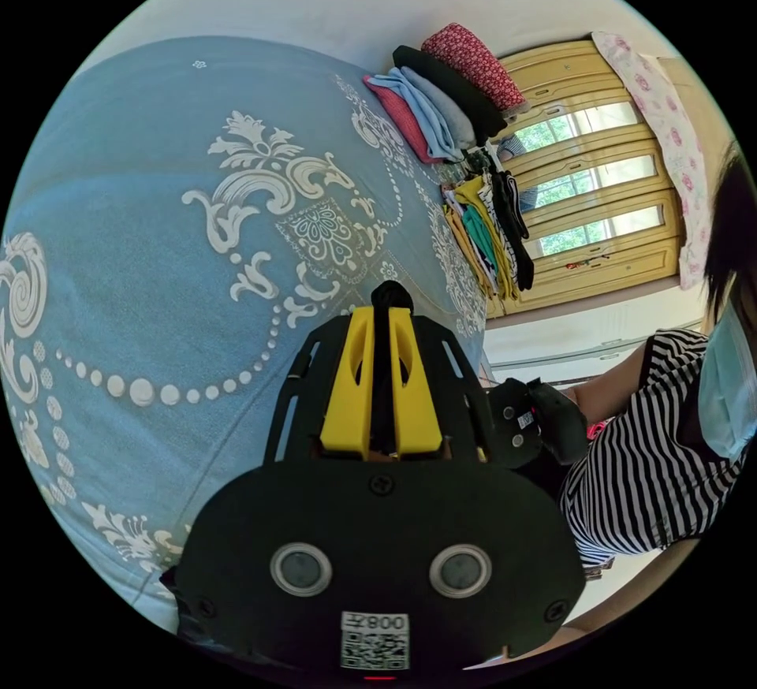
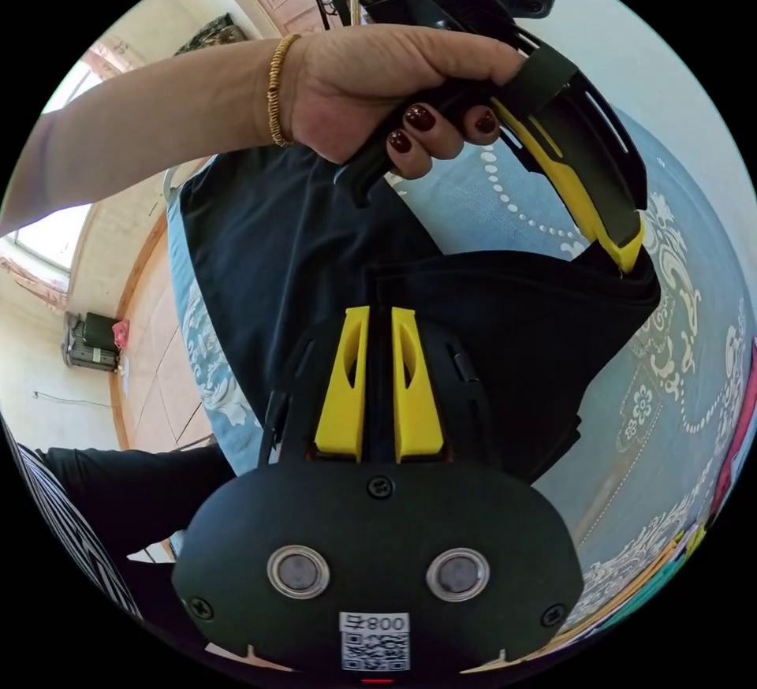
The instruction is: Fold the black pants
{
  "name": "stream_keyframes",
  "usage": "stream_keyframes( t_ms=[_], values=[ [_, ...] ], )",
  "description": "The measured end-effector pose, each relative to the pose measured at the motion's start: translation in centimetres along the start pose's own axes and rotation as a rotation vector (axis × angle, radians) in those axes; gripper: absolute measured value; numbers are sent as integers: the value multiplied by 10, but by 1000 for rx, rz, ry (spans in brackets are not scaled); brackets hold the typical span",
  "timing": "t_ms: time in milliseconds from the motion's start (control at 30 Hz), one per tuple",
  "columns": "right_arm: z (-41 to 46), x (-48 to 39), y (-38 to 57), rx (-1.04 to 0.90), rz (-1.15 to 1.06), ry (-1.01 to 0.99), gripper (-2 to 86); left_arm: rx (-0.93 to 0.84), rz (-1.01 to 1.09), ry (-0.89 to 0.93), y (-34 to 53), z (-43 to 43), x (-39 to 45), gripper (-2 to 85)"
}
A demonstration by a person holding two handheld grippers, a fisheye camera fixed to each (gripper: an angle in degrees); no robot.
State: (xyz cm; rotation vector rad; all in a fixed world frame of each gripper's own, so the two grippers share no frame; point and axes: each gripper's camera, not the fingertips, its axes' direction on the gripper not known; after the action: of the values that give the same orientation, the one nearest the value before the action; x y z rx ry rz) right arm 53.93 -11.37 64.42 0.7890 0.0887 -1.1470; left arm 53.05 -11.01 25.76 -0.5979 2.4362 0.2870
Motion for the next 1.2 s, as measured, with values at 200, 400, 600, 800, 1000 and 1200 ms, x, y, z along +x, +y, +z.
stream_keyframes(
  t_ms=[200, 400, 600, 800, 1000, 1200],
  values=[
    [7, -7, 2, -10, -43, 36, 55, 6, 1, -2, 2, -17, 31, 32],
    [12, -6, 3, -11, -20, 41, 27, 14, -6, -1, 7, -37, 64, 30],
    [0, -3, 9, 40, 14, 18, 12, 32, -5, 1, 14, -66, 101, 30],
    [-54, 0, 23, 221, 42, -170, 9, 126, 21, 40, 38, -128, 147, 32],
    [-69, -38, 9, 289, -105, -347, 9, 234, 4, 73, 95, -211, 187, 32],
    [-46, -78, -18, 258, -241, -503, 7, 273, -129, -4, 177, -276, 210, 31]
  ],
)
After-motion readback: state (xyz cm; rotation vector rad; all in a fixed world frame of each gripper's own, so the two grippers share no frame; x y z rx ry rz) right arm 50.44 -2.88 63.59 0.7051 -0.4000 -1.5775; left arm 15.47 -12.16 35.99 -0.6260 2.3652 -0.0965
